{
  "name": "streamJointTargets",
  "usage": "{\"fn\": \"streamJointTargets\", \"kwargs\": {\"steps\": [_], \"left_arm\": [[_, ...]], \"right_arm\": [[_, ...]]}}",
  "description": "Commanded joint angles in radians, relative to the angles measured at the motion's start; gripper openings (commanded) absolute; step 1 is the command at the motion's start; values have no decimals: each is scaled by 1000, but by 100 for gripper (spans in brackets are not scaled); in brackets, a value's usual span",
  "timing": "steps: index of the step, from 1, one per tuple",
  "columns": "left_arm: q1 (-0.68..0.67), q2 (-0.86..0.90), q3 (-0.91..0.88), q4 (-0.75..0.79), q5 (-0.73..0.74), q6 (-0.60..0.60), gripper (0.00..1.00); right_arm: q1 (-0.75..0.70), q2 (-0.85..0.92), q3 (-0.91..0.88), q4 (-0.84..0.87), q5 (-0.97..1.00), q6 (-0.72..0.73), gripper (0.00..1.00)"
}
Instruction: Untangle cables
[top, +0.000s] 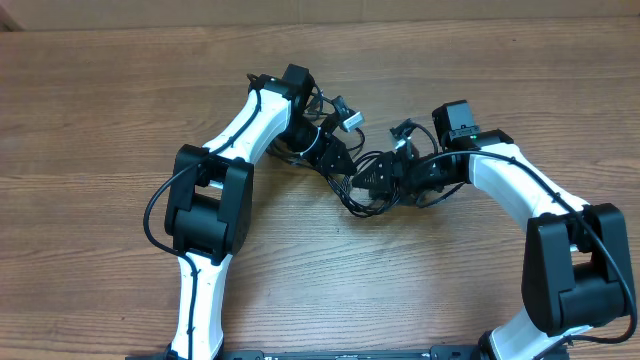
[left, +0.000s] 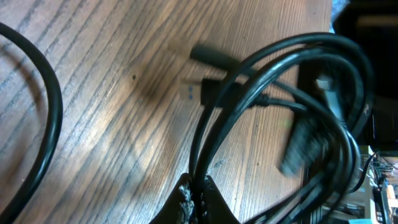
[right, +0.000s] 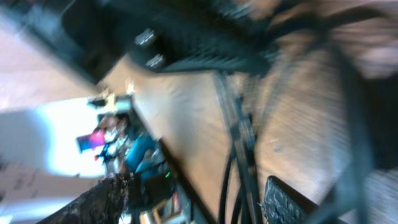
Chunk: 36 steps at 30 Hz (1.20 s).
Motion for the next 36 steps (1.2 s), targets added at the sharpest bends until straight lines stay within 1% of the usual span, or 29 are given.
{"fn": "streamJointTargets", "kwargs": {"steps": [1, 4, 7, 11, 12, 13, 14, 17, 21, 24, 26, 28, 29, 32, 33, 36], "left_arm": [[-5, 16, 16, 18, 36, 18, 4], [-5, 16, 16, 48, 36, -24, 5], [-7, 16, 16, 67, 24, -31, 4], [-10, 16, 15, 72, -39, -68, 4], [-10, 16, 15, 72, -53, -74, 4], [-10, 16, 15, 72, -58, -77, 4], [-8, 16, 15, 71, -58, -79, 4], [-6, 16, 15, 72, -57, -85, 4], [-6, 16, 15, 73, -58, -84, 4], [-7, 16, 15, 75, -65, -90, 4], [-7, 16, 15, 83, -70, -119, 4], [-7, 16, 15, 98, -81, -176, 4], [-7, 16, 15, 109, -92, -224, 4], [-10, 16, 15, 148, -174, -418, 4], [-14, 16, 15, 160, -215, -499, 4], [-28, 16, 15, 191, -301, -687, 4]], "right_arm": [[5, -2, 11, -16, -177, -164, 70], [6, -2, 11, -25, -252, -228, 71], [5, -2, 11, -18, -334, -302, 74], [3, -2, 11, 23, -351, -306, 75], [3, -2, 11, 23, -342, -303, 78], [3, -2, 11, 22, -311, -295, 93], [3, -2, 11, 13, -262, -283, 99], [3, -2, 11, -29, -49, -209, 100], [2, -2, 11, -79, 168, -125, 100], [-8, -2, 11, -86, 353, 3, 100], [-17, -2, 11, -86, 467, 90, 100], [-28, -2, 11, -86, 568, 167, 100], [-33, -2, 11, -85, 612, 203, 100], [-37, -2, 11, -68, 681, 260, 100], [-37, -2, 11, -58, 681, 260, 100], [-34, -2, 11, -35, 677, 259, 100]]}}
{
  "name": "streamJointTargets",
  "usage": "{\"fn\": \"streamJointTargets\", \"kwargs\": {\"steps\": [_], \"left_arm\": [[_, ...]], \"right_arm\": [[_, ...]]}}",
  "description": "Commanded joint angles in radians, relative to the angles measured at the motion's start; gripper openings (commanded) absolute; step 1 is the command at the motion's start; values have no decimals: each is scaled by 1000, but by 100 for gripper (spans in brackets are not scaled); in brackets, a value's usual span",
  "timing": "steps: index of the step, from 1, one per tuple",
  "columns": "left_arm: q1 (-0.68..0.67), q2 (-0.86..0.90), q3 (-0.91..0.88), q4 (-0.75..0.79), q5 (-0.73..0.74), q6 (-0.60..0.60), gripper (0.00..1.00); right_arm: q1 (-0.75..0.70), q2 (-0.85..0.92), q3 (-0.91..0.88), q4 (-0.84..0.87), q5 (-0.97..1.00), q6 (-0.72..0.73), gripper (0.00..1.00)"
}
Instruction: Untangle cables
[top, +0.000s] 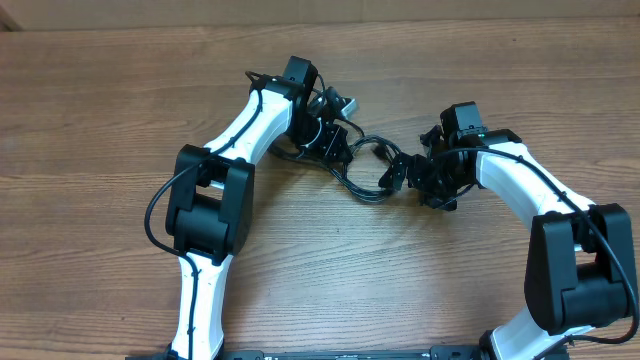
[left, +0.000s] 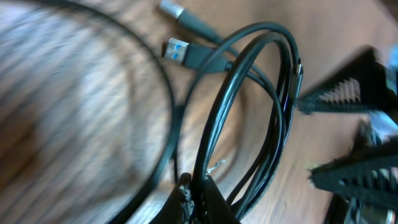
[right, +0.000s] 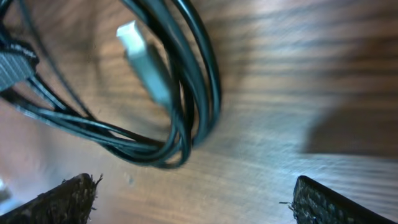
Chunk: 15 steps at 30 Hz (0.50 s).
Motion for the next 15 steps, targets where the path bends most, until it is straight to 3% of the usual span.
{"fn": "streamJointTargets", "kwargs": {"steps": [1, 4, 7, 9, 13, 15], "left_arm": [[-26, 16, 15, 29, -134, -325, 4], [-55, 16, 15, 46, -251, -539, 4], [-87, 16, 15, 50, -355, -677, 4], [-106, 16, 15, 56, -388, -721, 4], [-119, 16, 15, 66, -371, -779, 4], [-119, 16, 15, 90, -326, -713, 4]], "right_arm": [[4, -2, 10, 18, 69, 54, 100], [4, -2, 10, 30, 64, 41, 95], [4, -2, 10, 66, 34, 26, 79], [3, -2, 12, 106, -82, -5, 73], [-6, -2, 15, 193, -426, -93, 44], [-6, -2, 15, 259, -444, -117, 26]]}}
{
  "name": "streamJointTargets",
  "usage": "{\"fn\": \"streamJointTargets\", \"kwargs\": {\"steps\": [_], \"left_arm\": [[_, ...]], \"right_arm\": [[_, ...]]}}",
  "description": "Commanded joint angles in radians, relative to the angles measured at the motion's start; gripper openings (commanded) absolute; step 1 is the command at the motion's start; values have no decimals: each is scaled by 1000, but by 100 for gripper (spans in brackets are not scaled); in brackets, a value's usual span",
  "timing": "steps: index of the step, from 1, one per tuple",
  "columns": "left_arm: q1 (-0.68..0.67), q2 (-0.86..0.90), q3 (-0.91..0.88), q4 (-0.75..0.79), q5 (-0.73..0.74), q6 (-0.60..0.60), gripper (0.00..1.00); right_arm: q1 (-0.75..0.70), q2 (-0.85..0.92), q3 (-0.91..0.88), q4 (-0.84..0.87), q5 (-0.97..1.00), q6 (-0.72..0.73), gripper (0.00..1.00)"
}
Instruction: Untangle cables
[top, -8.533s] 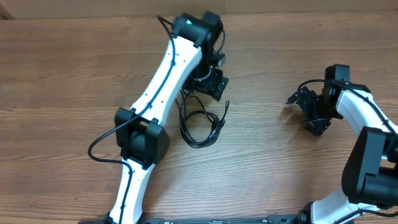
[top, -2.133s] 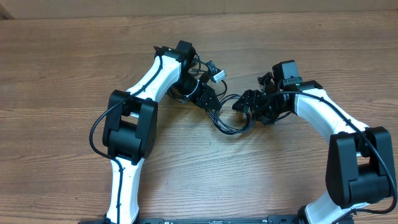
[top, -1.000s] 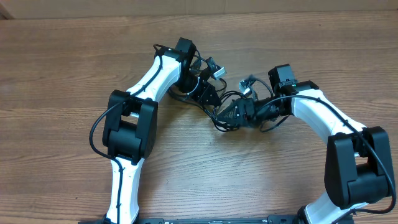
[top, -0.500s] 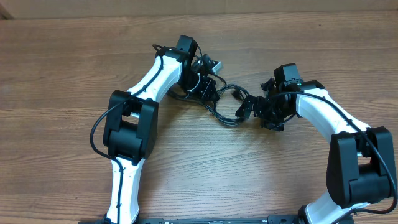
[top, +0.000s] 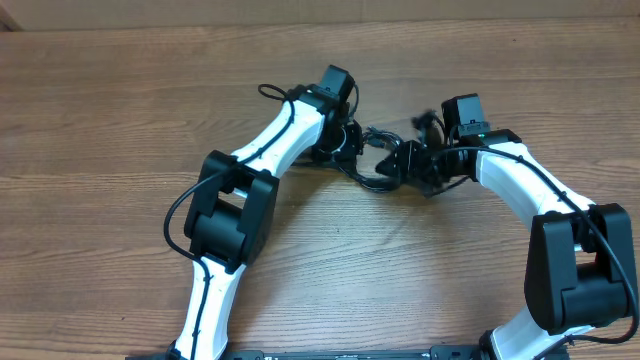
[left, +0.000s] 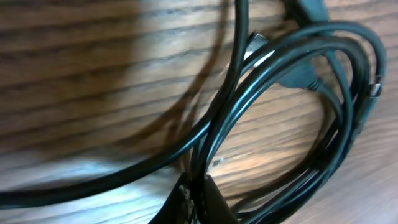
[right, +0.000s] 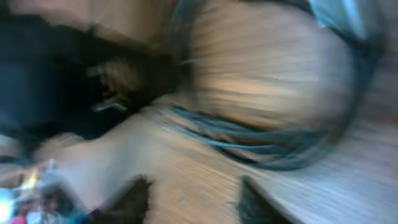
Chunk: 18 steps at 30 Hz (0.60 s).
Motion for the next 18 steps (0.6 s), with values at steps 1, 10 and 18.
{"fn": "streamJointTargets", "kwargs": {"steps": [1, 10, 18], "left_arm": [[5, 16, 15, 32, 25, 6, 4], [7, 16, 15, 29, 181, 443, 4], [9, 16, 15, 26, 240, 598, 4]], "right_arm": [[-3, -2, 15, 48, -131, -55, 26], [106, -2, 15, 53, 387, -214, 45], [182, -2, 15, 154, 769, -309, 46]]}}
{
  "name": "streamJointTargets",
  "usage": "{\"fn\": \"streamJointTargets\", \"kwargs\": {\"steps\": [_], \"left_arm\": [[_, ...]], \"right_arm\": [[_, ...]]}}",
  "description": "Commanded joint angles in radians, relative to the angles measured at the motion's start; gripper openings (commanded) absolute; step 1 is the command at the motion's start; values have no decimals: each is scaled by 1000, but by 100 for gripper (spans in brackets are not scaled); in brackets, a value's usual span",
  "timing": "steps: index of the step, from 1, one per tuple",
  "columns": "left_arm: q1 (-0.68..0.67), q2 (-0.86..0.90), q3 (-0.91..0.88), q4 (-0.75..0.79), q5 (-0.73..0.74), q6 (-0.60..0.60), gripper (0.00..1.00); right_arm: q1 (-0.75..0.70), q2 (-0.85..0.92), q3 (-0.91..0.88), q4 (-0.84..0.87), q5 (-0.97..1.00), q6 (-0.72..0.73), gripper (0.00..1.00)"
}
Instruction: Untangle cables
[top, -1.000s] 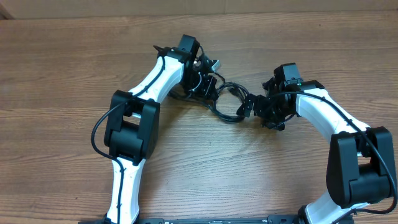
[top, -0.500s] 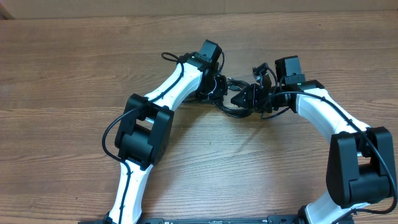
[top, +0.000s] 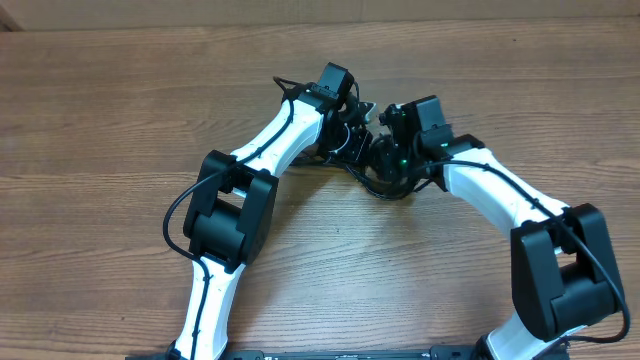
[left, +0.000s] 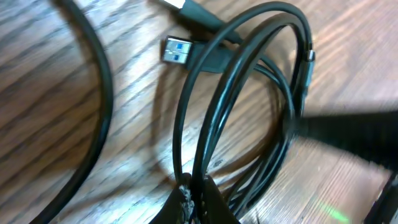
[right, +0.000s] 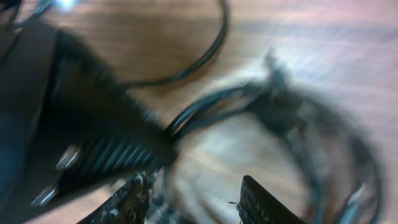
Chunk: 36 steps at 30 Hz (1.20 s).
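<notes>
A tangle of black cables (top: 380, 186) lies mid-table between my two grippers. My left gripper (top: 352, 143) is shut on two or three strands of the looped cable (left: 214, 112), pinched at its fingertips (left: 194, 186). A USB plug with a blue insert (left: 177, 51) lies on the wood beyond the loop. My right gripper (top: 386, 158) stands open right beside the left one, over the tangle. In the blurred right wrist view its fingers (right: 134, 196) are spread, with cable loops (right: 292, 118) ahead and nothing clearly between them.
The wooden table (top: 120, 100) stretches wide on every side of the tangle. A separate thick black cable (left: 93, 106) curves past on the left of the left wrist view. The left gripper's dark body (right: 81, 130) fills the left of the right wrist view.
My right gripper has moved left, from a little right of the tangle to close against the left gripper. The left gripper stays shut on the loop, which now shows the USB plug.
The left gripper was shut on cable strands throughout. First both grippers met at the tangle. Then the right gripper stood open, drawn back to the right. Then the left arm had carried the loop rightward. Now the right gripper is beside it, open.
</notes>
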Motion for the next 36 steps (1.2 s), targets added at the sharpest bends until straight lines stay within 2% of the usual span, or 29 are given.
{"fn": "streamJointTargets", "kwargs": {"steps": [1, 6, 10, 16, 25, 31, 36], "left_arm": [[6, 16, 15, -1, 56, 100, 4], [6, 16, 15, -1, 56, 98, 4], [6, 16, 15, 0, 56, 94, 4], [6, 16, 15, -1, 57, 90, 4], [6, 16, 15, 24, 64, -27, 5], [6, 16, 15, 37, 65, -32, 4], [6, 16, 15, 29, 64, -32, 4]], "right_arm": [[3, -2, 12, 28, 230, -50, 45], [3, -2, 10, 12, 237, -69, 45], [3, -1, 1, -15, 220, -68, 40], [3, 0, -14, 8, 221, -68, 40], [2, 0, -31, 11, 204, -68, 36], [0, 1, -58, 32, 196, -76, 36], [-6, 3, -65, 108, 206, -103, 43]]}}
